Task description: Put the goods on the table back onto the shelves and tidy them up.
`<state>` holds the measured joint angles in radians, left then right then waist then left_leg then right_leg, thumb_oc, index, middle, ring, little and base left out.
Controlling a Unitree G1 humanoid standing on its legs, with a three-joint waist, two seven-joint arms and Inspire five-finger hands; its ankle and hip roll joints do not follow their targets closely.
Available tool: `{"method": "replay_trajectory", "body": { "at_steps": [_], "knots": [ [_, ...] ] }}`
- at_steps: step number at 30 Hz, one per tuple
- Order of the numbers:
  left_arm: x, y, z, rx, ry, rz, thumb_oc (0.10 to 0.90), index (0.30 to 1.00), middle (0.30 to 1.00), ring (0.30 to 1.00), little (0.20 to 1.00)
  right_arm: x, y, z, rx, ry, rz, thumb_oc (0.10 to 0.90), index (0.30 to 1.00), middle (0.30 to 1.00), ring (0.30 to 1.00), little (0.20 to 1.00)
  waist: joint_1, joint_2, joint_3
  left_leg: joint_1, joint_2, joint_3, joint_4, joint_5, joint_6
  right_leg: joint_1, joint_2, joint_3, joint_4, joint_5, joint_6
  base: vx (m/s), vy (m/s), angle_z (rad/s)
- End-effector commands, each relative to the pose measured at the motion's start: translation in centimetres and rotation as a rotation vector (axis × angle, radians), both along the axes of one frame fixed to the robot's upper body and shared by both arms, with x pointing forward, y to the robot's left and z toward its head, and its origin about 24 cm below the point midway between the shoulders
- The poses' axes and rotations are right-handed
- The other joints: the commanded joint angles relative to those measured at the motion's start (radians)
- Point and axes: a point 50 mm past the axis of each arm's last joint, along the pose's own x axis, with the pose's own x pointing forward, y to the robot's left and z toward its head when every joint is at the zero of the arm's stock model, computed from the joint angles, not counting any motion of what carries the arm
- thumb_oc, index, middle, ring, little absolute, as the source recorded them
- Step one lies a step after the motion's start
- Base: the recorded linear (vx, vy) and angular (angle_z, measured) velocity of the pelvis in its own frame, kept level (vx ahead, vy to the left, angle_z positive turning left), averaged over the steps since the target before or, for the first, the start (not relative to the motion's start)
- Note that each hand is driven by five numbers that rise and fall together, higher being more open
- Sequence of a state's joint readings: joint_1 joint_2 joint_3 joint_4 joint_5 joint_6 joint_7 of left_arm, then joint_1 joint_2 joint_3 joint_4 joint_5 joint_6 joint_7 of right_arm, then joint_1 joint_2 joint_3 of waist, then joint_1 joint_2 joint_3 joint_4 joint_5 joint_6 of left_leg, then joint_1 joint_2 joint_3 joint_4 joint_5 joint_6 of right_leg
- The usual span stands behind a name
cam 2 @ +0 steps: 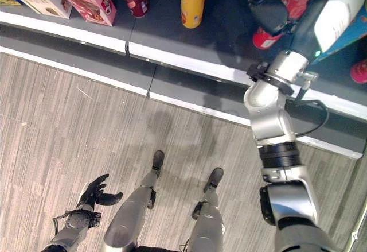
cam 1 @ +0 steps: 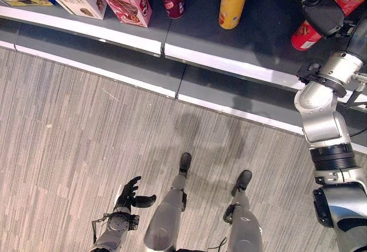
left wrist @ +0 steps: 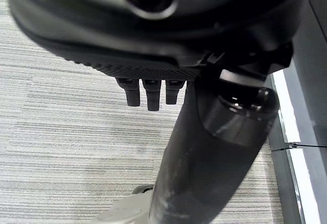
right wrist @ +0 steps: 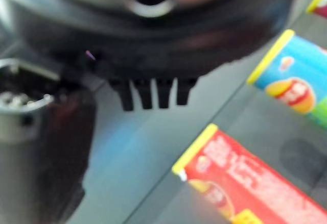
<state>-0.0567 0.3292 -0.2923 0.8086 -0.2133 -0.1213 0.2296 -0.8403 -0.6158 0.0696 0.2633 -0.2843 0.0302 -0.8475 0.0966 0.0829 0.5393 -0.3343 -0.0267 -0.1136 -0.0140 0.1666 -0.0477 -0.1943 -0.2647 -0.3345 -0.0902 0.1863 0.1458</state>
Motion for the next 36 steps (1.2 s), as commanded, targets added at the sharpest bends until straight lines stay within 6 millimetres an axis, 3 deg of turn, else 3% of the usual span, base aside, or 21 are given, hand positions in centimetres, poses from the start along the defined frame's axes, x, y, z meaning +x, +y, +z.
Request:
{"method": "replay_trajectory", "body": {
  "at_steps": [1,6,7,16,24,25,29,36],
  "knots": [
    [-2.6,2.3,-1.1,0.063,0.091,0.050,0.800,0.900,0.900,0.900,0.900,-2.0,-0.1,3.4,-0.051,-0.181,0.058,0.800,0.900,0.900,0.900,0.900,0.017,-0.014,-0.081,0.008,0.009,0.000,0.033,-0.096,-0.022,-0.055,-0.059,0.077,0.109,-0.075,0.057,0.01,0.003,-0.04],
    [-3.3,2.4,-1.6,0.065,0.124,0.058,0.800,0.900,0.900,0.900,0.900,-1.4,-0.1,2.2,-0.033,-0.127,0.100,0.800,0.900,0.900,0.900,0.900,0.011,-0.015,-0.093,0.028,0.016,0.007,0.025,-0.099,-0.022,-0.046,-0.053,0.082,0.109,-0.080,0.056,0.03,-0.004,-0.05],
    [-0.7,3.8,2.8,-0.054,-0.136,0.173,0.800,0.900,0.900,0.900,0.900,-3.9,-0.8,3.5,-0.057,-0.139,0.330,0.800,0.900,0.900,0.900,0.900,-0.031,-0.094,-0.019,-0.120,0.157,0.023,0.159,-0.093,-0.103,-0.171,0.001,0.169,0.246,-0.156,0.034,0.03,-0.012,-0.06],
    [-1.7,4.3,1.9,-0.027,-0.083,0.188,0.800,0.900,0.900,0.900,0.900,-5.2,0.2,6.7,-0.135,-0.284,0.291,0.800,0.900,0.900,0.900,0.900,-0.038,-0.089,-0.019,-0.124,0.147,0.021,0.184,-0.112,-0.093,-0.177,-0.012,0.185,0.279,-0.168,0.036,0.00,0.002,-0.07],
    [-1.6,4.2,1.7,-0.029,-0.077,0.200,0.800,0.900,0.900,0.900,0.900,-4.3,0.4,5.7,-0.069,-0.235,0.385,0.800,0.900,0.900,0.900,0.900,-0.040,-0.094,-0.019,-0.134,0.148,0.021,0.180,-0.107,-0.093,-0.191,-0.009,0.192,0.283,-0.169,0.034,0.00,0.000,0.00],
    [-2.4,4.0,0.9,-0.041,-0.035,0.209,0.800,0.900,0.900,0.900,0.900,-2.6,0.1,3.0,0.069,-0.130,0.497,0.800,0.900,0.900,0.900,0.900,-0.045,-0.088,-0.019,-0.148,0.152,0.027,0.174,-0.097,-0.097,-0.212,-0.009,0.195,0.286,-0.168,0.034,0.00,-0.003,-0.05],
    [-2.7,3.9,0.7,-0.039,-0.024,0.208,0.800,0.900,0.900,0.900,0.900,-2.4,-0.4,1.8,0.109,-0.107,0.492,0.800,0.900,0.900,0.900,0.900,-0.048,-0.083,-0.019,-0.152,0.151,0.030,0.174,-0.097,-0.097,-0.217,-0.010,0.197,0.286,-0.167,0.034,0.00,0.001,-0.04],
    [-2.6,3.6,0.7,-0.043,-0.029,0.199,0.800,0.900,0.900,0.900,0.900,-1.3,-0.6,-2.4,0.237,0.012,0.565,0.800,0.900,0.900,0.900,0.900,-0.055,-0.083,-0.019,-0.162,0.152,0.030,0.168,-0.090,-0.098,-0.223,-0.014,0.193,0.277,-0.161,0.036,0.00,0.000,-0.01]
  ]
}}
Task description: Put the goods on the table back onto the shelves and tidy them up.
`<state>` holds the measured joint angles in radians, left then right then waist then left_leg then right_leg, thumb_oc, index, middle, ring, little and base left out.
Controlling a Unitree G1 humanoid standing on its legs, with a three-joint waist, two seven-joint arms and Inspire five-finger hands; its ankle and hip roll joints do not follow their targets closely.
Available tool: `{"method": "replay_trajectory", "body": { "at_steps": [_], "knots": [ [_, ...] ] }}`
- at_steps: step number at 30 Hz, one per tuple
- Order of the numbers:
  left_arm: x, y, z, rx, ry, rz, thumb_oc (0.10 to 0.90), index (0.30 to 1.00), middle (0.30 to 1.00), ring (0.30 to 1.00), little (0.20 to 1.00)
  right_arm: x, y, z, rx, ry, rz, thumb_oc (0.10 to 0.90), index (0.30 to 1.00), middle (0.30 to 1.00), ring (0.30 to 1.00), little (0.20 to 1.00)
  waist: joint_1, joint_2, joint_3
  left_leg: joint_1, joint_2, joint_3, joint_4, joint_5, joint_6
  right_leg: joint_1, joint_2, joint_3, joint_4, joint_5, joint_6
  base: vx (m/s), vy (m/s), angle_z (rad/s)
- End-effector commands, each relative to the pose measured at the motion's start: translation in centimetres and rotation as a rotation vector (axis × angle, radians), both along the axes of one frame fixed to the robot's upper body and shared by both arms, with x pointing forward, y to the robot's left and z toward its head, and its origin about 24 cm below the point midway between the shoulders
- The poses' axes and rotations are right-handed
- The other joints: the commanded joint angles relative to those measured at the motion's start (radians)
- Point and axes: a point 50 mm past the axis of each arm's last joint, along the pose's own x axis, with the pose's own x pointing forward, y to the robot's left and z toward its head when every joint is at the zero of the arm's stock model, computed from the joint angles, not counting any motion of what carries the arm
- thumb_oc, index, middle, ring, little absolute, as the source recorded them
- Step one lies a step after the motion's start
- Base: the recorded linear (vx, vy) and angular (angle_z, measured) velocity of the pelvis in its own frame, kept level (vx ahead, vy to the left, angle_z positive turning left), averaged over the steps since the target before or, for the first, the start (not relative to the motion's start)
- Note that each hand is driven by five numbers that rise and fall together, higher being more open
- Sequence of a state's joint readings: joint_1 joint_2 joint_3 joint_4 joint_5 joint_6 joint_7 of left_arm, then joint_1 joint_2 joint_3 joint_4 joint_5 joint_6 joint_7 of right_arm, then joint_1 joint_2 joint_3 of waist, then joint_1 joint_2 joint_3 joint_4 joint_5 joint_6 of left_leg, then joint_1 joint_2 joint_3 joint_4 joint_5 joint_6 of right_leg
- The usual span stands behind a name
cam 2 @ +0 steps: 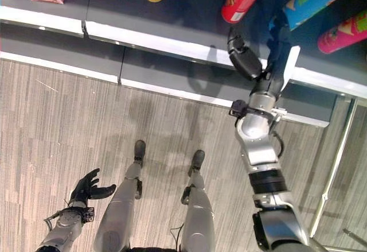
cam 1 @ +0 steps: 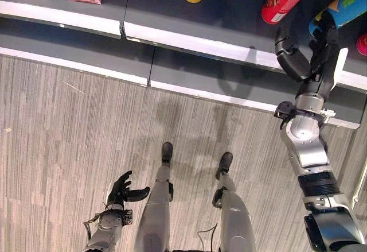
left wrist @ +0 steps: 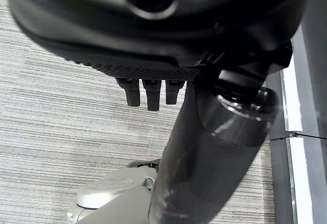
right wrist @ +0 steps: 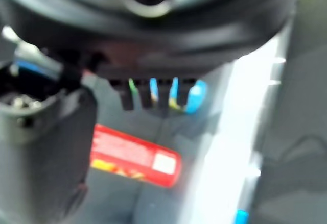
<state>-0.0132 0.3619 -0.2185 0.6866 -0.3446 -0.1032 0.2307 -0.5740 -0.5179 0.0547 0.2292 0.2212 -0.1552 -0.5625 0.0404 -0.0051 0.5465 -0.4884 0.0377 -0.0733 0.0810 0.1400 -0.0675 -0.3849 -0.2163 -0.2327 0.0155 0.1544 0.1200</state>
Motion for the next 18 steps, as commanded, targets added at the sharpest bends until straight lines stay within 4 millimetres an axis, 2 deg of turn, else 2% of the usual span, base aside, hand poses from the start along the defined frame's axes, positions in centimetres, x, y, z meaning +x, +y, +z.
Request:
{"method": "replay_trajectory", "body": {
  "at_steps": [1,5,14,18],
  "knots": [
    [-3.0,2.0,-0.9,0.044,0.060,0.066,0.800,0.900,0.900,0.900,0.900,-1.4,-0.9,6.3,-0.042,-0.276,0.018,0.800,0.900,0.900,0.900,0.900,0.003,0.005,-0.026,-0.008,0.088,-0.011,0.073,-0.064,-0.078,-0.034,-0.063,0.091,0.172,-0.129,0.062,0.00,0.000,0.00],
    [-2.9,2.0,-0.8,0.042,0.057,0.058,0.800,0.900,0.900,0.900,0.900,-0.7,-1.2,5.7,-0.002,-0.239,0.029,0.800,0.900,0.900,0.900,0.900,0.007,0.006,-0.026,-0.008,0.087,-0.012,0.070,-0.062,-0.079,-0.028,-0.066,0.088,0.168,-0.127,0.063,0.00,0.000,0.00],
    [-3.1,1.8,-1.1,0.040,0.071,0.029,0.800,0.900,0.900,0.900,0.900,1.3,-1.4,7.6,-0.027,-0.196,0.026,0.800,0.900,0.900,0.900,0.900,0.028,0.015,-0.026,-0.010,0.084,-0.012,0.064,-0.057,-0.080,-0.025,-0.070,0.082,0.167,-0.125,0.063,0.00,0.000,0.00],
    [-3.1,1.7,-1.1,0.036,0.073,0.024,0.800,0.900,0.900,0.900,0.900,1.7,-1.4,7.7,-0.010,-0.187,0.033,0.800,0.900,0.900,0.900,0.900,0.031,0.016,-0.026,-0.009,0.084,-0.014,0.062,-0.056,-0.081,-0.023,-0.070,0.081,0.166,-0.128,0.063,0.00,0.000,0.00]
  ]
}}
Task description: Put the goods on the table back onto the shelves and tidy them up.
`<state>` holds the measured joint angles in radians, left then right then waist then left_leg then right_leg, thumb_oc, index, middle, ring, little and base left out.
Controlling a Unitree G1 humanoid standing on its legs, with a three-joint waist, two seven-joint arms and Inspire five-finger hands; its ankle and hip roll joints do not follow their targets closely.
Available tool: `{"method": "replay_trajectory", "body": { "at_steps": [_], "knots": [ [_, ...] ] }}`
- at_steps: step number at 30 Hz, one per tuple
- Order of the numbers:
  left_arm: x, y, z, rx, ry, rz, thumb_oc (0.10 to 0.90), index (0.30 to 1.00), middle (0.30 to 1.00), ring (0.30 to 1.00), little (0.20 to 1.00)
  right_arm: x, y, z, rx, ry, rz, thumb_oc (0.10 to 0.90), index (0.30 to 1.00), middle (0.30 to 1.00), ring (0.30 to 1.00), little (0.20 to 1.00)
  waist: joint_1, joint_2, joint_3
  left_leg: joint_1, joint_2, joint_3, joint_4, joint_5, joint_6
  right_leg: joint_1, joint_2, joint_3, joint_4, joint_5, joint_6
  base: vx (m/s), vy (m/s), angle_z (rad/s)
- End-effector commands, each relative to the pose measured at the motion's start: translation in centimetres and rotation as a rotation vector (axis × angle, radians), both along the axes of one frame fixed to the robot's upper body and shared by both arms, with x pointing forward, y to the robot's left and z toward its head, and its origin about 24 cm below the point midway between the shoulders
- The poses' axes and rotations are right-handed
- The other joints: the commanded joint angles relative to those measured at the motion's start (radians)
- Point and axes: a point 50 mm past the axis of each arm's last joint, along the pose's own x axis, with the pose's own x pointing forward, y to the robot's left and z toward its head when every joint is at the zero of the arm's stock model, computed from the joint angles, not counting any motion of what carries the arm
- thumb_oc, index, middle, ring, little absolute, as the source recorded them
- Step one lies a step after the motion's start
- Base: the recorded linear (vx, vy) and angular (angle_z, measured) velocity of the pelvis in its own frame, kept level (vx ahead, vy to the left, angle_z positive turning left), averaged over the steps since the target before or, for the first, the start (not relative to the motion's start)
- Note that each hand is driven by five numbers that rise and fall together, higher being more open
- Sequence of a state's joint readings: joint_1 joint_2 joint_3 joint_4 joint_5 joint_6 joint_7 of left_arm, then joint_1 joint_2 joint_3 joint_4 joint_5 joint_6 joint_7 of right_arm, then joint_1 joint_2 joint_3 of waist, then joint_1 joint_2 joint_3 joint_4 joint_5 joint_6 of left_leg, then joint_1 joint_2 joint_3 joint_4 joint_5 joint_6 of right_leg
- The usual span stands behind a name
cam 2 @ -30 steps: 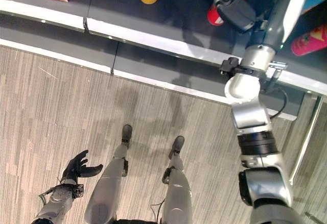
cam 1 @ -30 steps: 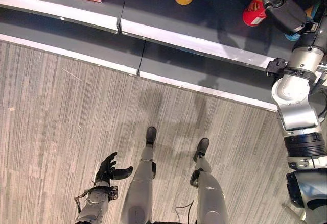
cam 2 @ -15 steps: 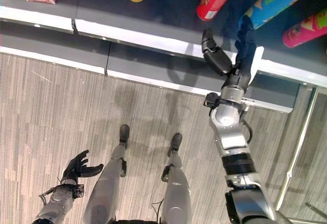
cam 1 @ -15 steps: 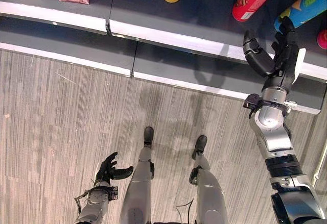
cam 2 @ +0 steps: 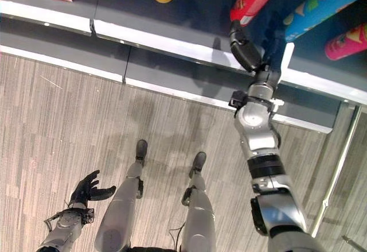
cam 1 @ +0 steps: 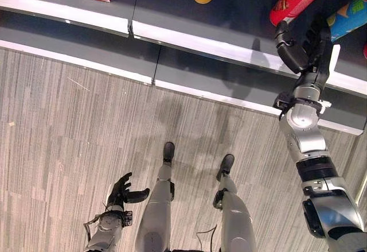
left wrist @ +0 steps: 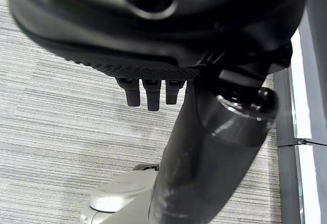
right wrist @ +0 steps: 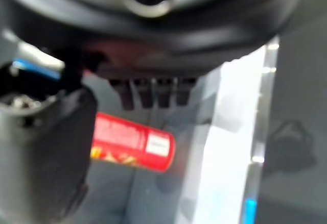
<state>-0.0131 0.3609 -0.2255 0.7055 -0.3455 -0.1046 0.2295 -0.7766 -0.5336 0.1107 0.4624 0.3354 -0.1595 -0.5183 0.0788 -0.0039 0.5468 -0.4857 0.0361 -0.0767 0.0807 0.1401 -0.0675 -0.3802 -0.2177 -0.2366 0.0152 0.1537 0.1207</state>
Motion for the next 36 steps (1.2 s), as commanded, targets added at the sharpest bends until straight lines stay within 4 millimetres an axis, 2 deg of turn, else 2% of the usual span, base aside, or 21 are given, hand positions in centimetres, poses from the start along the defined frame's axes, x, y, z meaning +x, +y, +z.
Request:
{"method": "replay_trajectory", "body": {
  "at_steps": [1,9,17,25,36],
  "knots": [
    [-2.8,1.7,-0.8,0.034,0.054,0.025,0.800,0.900,0.900,0.900,0.900,-1.4,-1.4,5.9,-0.068,-0.232,-0.013,0.800,0.900,0.900,0.900,0.900,-0.007,0.015,-0.027,-0.012,0.086,-0.010,0.062,-0.056,-0.081,-0.028,-0.069,0.084,0.167,-0.127,0.062,0.00,0.000,0.00],
    [-2.8,1.7,-0.9,0.032,0.059,0.019,0.800,0.900,0.900,0.900,0.900,-0.7,-2.0,7.0,-0.075,-0.214,-0.036,0.800,0.900,0.900,0.900,0.900,0.008,0.027,-0.027,-0.007,0.086,-0.015,0.056,-0.052,-0.084,-0.027,-0.072,0.075,0.178,-0.135,0.062,0.00,0.000,0.00],
    [-3.0,1.7,-1.1,0.030,0.072,0.019,0.800,0.900,0.900,0.900,0.900,-0.3,-2.1,7.2,-0.084,-0.193,-0.042,0.800,0.900,0.900,0.900,0.900,0.014,0.031,-0.027,-0.002,0.087,-0.016,0.054,-0.051,-0.085,-0.026,-0.071,0.074,0.185,-0.139,0.062,0.00,0.000,0.00],
    [-3.1,1.9,-1.5,0.030,0.096,0.036,0.800,0.900,0.900,0.900,0.900,0.3,-2.0,8.1,-0.107,-0.176,-0.055,0.800,0.900,0.900,0.900,0.900,0.020,0.050,-0.027,0.013,0.089,-0.016,0.036,-0.041,-0.088,-0.021,-0.070,0.073,0.193,-0.147,0.061,0.00,0.000,0.00],
    [-3.1,1.9,-1.9,0.028,0.116,0.043,0.800,0.900,0.900,0.900,0.900,0.8,-0.7,8.8,-0.201,-0.155,-0.031,0.800,0.900,0.900,0.900,0.900,0.024,0.066,-0.027,0.034,0.088,-0.019,0.031,-0.039,-0.088,-0.008,-0.070,0.076,0.208,-0.157,0.059,0.00,0.000,0.00]
  ]
}}
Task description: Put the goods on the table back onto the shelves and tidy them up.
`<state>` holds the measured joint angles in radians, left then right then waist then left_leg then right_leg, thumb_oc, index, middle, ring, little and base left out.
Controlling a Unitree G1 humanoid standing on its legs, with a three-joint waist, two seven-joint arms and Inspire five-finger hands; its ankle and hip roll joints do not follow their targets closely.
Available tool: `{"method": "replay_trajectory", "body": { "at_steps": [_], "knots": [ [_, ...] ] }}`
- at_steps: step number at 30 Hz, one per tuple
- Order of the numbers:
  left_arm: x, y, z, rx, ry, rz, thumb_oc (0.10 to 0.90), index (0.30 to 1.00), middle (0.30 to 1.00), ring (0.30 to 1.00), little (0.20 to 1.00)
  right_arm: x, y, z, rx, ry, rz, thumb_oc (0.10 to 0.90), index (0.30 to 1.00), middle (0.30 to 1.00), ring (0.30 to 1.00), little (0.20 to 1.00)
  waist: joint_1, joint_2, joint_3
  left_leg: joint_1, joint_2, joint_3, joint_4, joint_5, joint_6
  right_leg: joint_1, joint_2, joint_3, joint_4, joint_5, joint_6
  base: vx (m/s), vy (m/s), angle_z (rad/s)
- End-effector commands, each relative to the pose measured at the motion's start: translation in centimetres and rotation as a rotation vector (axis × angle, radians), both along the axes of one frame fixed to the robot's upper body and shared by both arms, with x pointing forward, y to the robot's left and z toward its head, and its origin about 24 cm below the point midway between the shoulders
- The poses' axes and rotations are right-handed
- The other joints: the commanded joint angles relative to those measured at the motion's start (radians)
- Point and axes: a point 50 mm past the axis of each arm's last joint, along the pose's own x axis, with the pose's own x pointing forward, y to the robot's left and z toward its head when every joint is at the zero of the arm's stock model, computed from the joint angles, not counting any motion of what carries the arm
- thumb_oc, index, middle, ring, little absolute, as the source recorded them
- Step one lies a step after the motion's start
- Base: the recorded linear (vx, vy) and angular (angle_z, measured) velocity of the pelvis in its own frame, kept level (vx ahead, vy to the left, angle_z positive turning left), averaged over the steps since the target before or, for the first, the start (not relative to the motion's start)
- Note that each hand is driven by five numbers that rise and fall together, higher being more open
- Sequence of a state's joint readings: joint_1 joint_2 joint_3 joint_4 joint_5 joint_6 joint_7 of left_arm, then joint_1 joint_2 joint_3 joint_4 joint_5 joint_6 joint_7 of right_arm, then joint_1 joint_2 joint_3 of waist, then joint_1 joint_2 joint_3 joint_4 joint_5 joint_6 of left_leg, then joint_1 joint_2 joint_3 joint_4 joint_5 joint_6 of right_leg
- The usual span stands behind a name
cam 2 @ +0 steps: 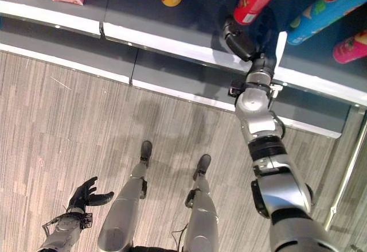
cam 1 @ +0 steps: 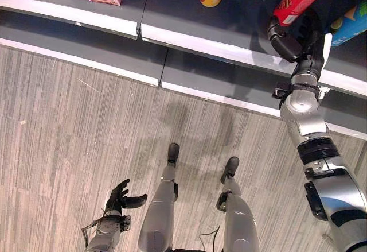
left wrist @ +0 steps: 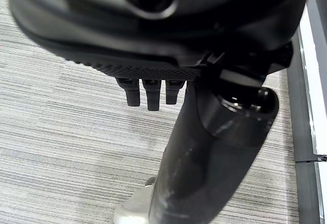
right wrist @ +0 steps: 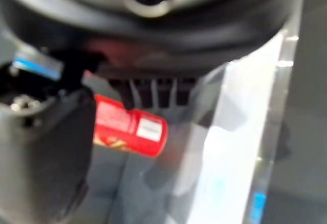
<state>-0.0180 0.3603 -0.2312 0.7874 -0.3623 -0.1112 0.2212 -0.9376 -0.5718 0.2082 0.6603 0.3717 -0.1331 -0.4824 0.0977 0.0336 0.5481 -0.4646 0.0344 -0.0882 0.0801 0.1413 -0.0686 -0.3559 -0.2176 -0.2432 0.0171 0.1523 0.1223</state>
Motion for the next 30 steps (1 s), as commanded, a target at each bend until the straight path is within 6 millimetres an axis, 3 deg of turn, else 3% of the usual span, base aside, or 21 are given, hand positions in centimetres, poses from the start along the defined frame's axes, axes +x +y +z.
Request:
{"method": "replay_trajectory", "body": {
  "at_steps": [1,5,10,13,16,19,20,22,23,24,26,27,30],
  "knots": [
    [-2.1,1.3,-0.8,0.027,0.052,0.016,0.800,0.900,0.900,0.900,0.900,-1.3,-0.6,7.3,-0.147,-0.234,-0.015,0.800,0.900,0.900,0.900,0.900,0.005,0.029,-0.028,0.013,0.090,-0.008,0.031,-0.040,-0.087,-0.033,-0.070,0.082,0.207,-0.156,0.057,0.00,0.000,0.00],
    [-2.0,1.2,-0.8,0.028,0.055,0.008,0.800,0.900,0.900,0.900,0.900,-1.1,0.5,7.2,-0.226,-0.214,0.017,0.800,0.900,0.900,0.900,0.900,0.003,0.026,-0.028,0.012,0.094,-0.008,0.034,-0.040,-0.087,-0.035,-0.071,0.081,0.214,-0.158,0.056,0.00,0.000,0.00],
    [-2.0,1.3,-0.8,0.031,0.055,0.021,0.800,0.900,0.900,0.900,0.900,-1.0,0.5,6.8,-0.226,-0.208,-0.005,0.800,0.900,0.900,0.900,0.900,0.002,0.020,-0.028,0.007,0.092,-0.012,0.036,-0.039,-0.085,-0.034,-0.070,0.078,0.215,-0.159,0.056,0.00,0.000,0.00],
    [-2.0,1.3,-0.9,0.029,0.057,0.029,0.800,0.900,0.900,0.900,0.900,-1.4,-0.2,6.4,-0.236,-0.216,-0.050,0.800,0.900,0.900,0.900,0.900,-0.001,0.016,-0.028,0.011,0.091,-0.012,0.039,-0.041,-0.084,-0.028,-0.071,0.077,0.215,-0.159,0.057,0.00,0.000,0.00],
    [-2.0,1.5,-0.9,0.033,0.064,0.049,0.800,0.900,0.900,0.900,0.900,-3.2,-0.1,4.6,-0.218,-0.263,-0.018,0.800,0.900,0.900,0.900,0.900,-0.017,-0.001,-0.028,0.044,0.098,-0.011,0.031,-0.044,-0.083,0.006,-0.067,0.074,0.202,-0.158,0.059,0.02,-0.002,0.07],
    [-2.1,1.8,-1.1,0.039,0.082,0.064,0.800,0.900,0.900,0.900,0.900,-6.1,0.0,1.0,-0.162,-0.281,0.093,0.800,0.900,0.900,0.900,0.900,-0.043,-0.028,-0.028,0.102,0.109,-0.007,0.016,-0.046,-0.085,0.074,-0.063,0.062,0.171,-0.151,0.063,0.05,-0.016,0.14],
    [-2.3,1.9,-1.3,0.041,0.101,0.062,0.800,0.900,0.900,0.900,0.900,-7.2,0.6,-1.7,-0.115,-0.230,0.193,0.800,0.900,0.900,0.900,0.900,-0.054,-0.044,-0.054,0.135,0.118,0.001,-0.004,-0.045,-0.086,0.106,-0.058,0.058,0.144,-0.145,0.065,0.12,0.011,0.06],
    [-3.6,2.4,-1.9,0.038,0.167,0.060,0.800,0.900,0.900,0.900,0.900,-10.1,0.7,-8.8,-0.018,0.014,0.403,0.800,0.900,0.900,0.900,0.900,-0.079,-0.087,-0.138,0.220,0.136,0.033,-0.079,-0.035,-0.094,0.190,-0.034,0.047,0.050,-0.112,0.074,0.20,0.002,-0.25],
    [-3.8,2.7,-2.0,0.040,0.177,0.058,0.800,0.900,0.900,0.900,0.900,-10.7,0.6,-10.2,0.019,0.065,0.430,0.800,0.900,0.900,0.900,0.900,-0.084,-0.092,-0.154,0.234,0.137,0.041,-0.092,-0.033,-0.096,0.204,-0.032,0.041,0.034,-0.105,0.076,0.18,0.004,-0.32],
    [-4.0,3.2,-1.9,0.043,0.178,0.061,0.800,0.900,0.900,0.900,0.900,-11.8,0.2,-13.4,0.072,0.192,0.459,0.800,0.900,0.900,0.900,0.900,-0.091,-0.105,-0.189,0.263,0.138,0.058,-0.114,-0.029,-0.099,0.231,-0.029,0.037,0.004,-0.091,0.080,0.11,0.012,-0.24],
    [-4.3,3.5,-1.9,0.050,0.191,0.051,0.800,0.900,0.900,0.900,0.900,-12.9,-0.4,-16.5,0.058,0.352,0.452,0.800,0.900,0.900,0.900,0.900,-0.097,-0.114,-0.222,0.297,0.140,0.073,-0.129,-0.034,-0.098,0.260,-0.026,0.033,-0.023,-0.082,0.084,0.09,0.013,-0.25],
    [-4.3,3.5,-1.9,0.050,0.192,0.051,0.800,0.900,0.900,0.900,0.900,-12.9,-0.4,-16.5,0.058,0.353,0.452,0.800,0.900,0.900,0.900,0.900,-0.096,-0.114,-0.222,0.299,0.140,0.074,-0.130,-0.033,-0.099,0.262,-0.025,0.033,-0.024,-0.082,0.084,0.05,0.019,-0.20],
    [-4.5,4.2,-1.8,0.055,0.189,0.049,0.800,0.900,0.900,0.900,0.900,-16.0,-0.5,-23.8,0.118,0.690,0.480,0.800,0.900,0.900,0.900,0.900,-0.099,-0.130,-0.278,0.348,0.144,0.096,-0.130,-0.054,-0.096,0.305,-0.026,0.041,-0.047,-0.077,0.089,0.09,0.014,-0.09]
  ]
}}
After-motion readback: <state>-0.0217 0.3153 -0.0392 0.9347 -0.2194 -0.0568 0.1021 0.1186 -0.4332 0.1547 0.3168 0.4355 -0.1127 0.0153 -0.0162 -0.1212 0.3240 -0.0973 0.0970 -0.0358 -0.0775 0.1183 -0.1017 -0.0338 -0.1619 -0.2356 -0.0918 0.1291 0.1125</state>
